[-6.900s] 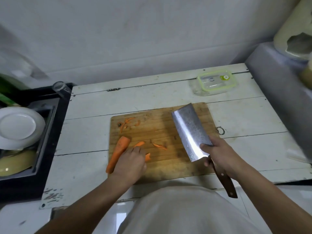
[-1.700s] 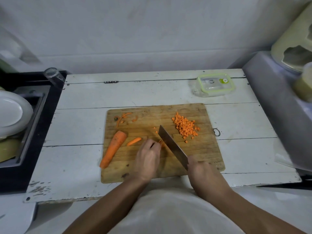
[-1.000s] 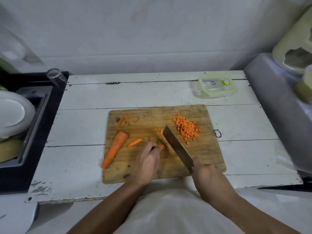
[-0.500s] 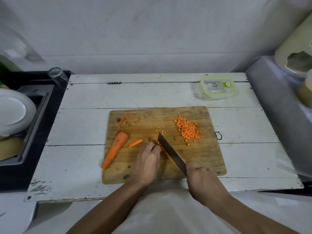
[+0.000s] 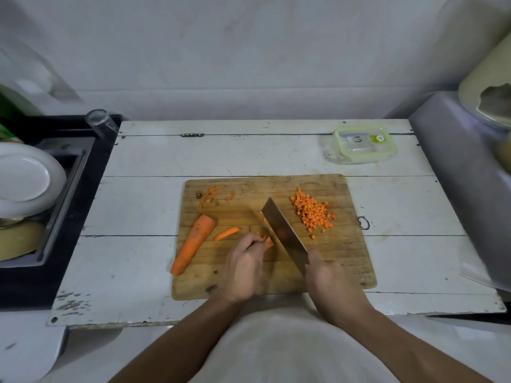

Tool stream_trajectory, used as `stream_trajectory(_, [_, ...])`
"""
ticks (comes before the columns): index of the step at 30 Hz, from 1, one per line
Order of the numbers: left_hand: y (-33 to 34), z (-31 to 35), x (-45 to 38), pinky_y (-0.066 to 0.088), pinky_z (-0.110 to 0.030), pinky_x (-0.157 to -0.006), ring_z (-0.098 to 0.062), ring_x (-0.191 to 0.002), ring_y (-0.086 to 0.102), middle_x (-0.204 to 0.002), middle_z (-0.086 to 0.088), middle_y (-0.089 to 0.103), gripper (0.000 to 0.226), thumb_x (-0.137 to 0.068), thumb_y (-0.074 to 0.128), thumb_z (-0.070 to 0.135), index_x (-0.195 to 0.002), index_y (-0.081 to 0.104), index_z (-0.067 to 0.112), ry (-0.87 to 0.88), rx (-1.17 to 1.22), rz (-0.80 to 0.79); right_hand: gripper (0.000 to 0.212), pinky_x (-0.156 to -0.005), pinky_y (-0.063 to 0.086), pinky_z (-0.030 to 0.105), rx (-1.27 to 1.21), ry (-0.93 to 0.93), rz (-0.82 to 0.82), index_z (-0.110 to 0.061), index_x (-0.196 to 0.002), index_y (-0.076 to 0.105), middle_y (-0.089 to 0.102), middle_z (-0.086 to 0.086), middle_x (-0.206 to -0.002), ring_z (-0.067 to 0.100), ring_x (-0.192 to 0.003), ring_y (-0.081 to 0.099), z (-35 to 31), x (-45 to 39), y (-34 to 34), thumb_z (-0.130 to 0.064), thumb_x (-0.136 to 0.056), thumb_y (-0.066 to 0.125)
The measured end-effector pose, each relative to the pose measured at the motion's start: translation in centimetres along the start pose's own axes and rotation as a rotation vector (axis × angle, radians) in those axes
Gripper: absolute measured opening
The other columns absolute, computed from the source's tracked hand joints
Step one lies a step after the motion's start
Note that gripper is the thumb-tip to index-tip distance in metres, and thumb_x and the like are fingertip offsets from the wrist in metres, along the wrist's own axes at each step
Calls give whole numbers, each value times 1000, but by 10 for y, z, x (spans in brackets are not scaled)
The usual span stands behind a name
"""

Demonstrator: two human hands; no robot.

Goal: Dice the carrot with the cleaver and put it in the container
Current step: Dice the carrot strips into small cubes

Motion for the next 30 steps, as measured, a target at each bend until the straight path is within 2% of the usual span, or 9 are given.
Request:
stream_trajectory(5, [2, -4, -3, 56, -41, -64, -20, -80, 63, -97, -4, 63, 14, -92, 66, 2, -102, 75, 6, 0, -72, -18, 14, -63, 40, 33, 17, -18, -54, -21, -116, 45, 67, 8, -99, 28, -79, 60, 4, 15, -4, -18, -103, 39])
stream_trajectory(10, [1, 0, -4, 57, -34, -64, -17, -78, 63, -95, -2, 63, 20, -86, 71, -7, -99, 75, 7, 25, -115, -26, 18, -64, 37, 33, 65, -19, -107, -20, -116, 44, 68, 8, -100, 30, -85, 65, 1, 17, -4, -15, -101, 37])
stream_trajectory(15, [-1, 0, -7, 57, -30, -70, -18, -82, 65, -99, -1, 64, 19, -88, 68, -6, -97, 75, 9, 43, -119, -45, 27, -64, 49, 40, 112, -30, -100, -16, -116, 41, 69, 8, -95, 32, -85, 69, -18, -3, 3, -3, -92, 46])
stream_trajectory(17, [-1, 0, -7, 58, -31, -73, -18, -86, 66, -101, -2, 65, 21, -88, 67, -6, -100, 75, 9, 42, -111, -43, 21, -61, 52, 41, 47, -22, -53, -17, -113, 43, 69, 8, -90, 32, -80, 69, -24, -15, 3, -4, -95, 43])
stream_trajectory(21, [-1, -2, 1, 56, -30, -83, -14, -97, 62, -111, -2, 64, 22, -93, 67, 1, -111, 76, 8, 14, -12, 21, 9, -67, 56, 43, -10, -5, -20, -19, -110, 42, 68, 7, -89, 29, -76, 66, -12, -9, -1, -16, -102, 41])
stream_trajectory(25, [-6, -7, 11, 50, -23, -94, -10, -107, 60, -119, 2, 62, 25, -95, 68, 9, -119, 74, 12, -93, 68, 77, 9, -67, 49, 38, -3, -8, -36, -21, -111, 42, 68, 9, -95, 31, -83, 65, 0, 8, -6, -21, -104, 38])
stream_trajectory(28, [-14, -1, 8, 51, -21, -83, -7, -95, 61, -106, 7, 64, 14, -97, 68, 20, -110, 73, 17, -312, 132, 52, 17, -74, 53, 36, 43, -41, -55, -23, -119, 44, 68, 4, -100, 26, -84, 66, -2, 9, -3, -22, -103, 39])
stream_trajectory(30, [-14, 0, 2, 50, -16, -76, 0, -85, 62, -95, 13, 66, 5, -98, 67, 24, -100, 71, 23, -496, 183, -14, 18, -73, 49, 35, 70, -60, -64, -22, -120, 44, 68, 4, -102, 27, -86, 66, -3, 9, -1, -24, -103, 39])
Point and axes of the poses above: each hand's wrist, its own x-axis away from the middle knuckle, its own y-axis out of the palm, z = x × y, the point moved 2 cm from there along -x, towards the middle knuckle
